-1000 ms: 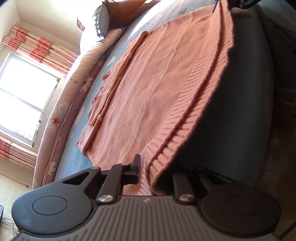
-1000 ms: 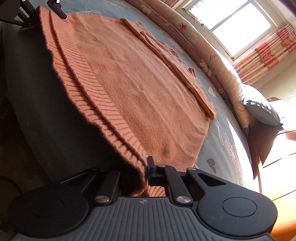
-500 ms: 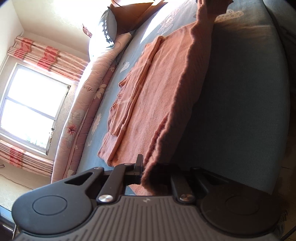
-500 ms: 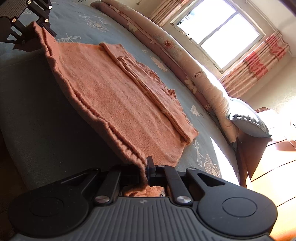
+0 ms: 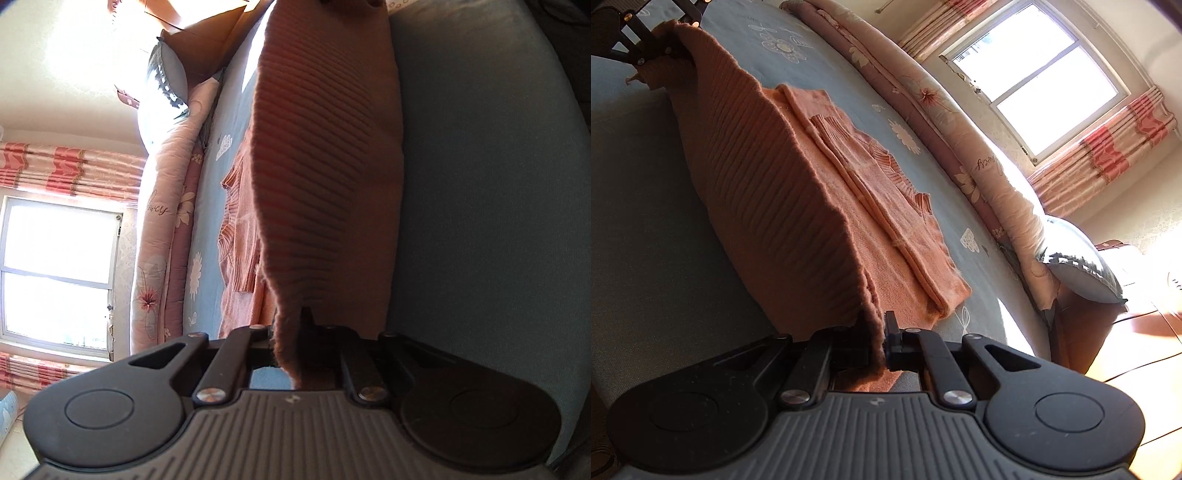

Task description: Fold clothes

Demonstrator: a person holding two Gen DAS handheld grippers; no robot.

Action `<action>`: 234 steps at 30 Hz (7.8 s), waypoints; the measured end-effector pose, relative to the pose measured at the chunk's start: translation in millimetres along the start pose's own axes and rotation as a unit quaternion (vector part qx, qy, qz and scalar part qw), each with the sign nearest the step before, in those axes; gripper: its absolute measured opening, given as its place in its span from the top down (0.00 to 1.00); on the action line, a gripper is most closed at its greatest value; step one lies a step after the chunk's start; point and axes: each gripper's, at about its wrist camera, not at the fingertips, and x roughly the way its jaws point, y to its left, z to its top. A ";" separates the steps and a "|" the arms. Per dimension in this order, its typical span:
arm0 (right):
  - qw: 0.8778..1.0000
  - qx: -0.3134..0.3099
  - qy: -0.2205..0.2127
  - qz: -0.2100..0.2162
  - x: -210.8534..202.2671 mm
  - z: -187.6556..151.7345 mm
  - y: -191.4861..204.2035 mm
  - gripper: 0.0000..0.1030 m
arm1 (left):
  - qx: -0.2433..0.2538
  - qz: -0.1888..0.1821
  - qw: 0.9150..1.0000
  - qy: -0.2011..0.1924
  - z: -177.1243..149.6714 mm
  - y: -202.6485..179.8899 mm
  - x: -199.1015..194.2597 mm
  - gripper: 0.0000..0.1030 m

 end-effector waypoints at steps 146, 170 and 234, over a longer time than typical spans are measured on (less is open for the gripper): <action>0.795 0.567 -0.003 0.216 200.6 -96.0 -175.5 0.63 | -0.599 -0.106 0.794 0.012 -109.5 134.3 178.4 0.29; 0.774 0.591 0.004 0.229 203.8 -115.5 -153.6 0.82 | -0.770 -0.261 0.575 -0.090 -205.4 114.9 199.9 0.33; 0.845 0.503 -0.022 0.183 266.3 -20.7 -193.4 0.77 | -0.673 -0.212 0.705 -0.072 -130.7 177.2 271.6 0.35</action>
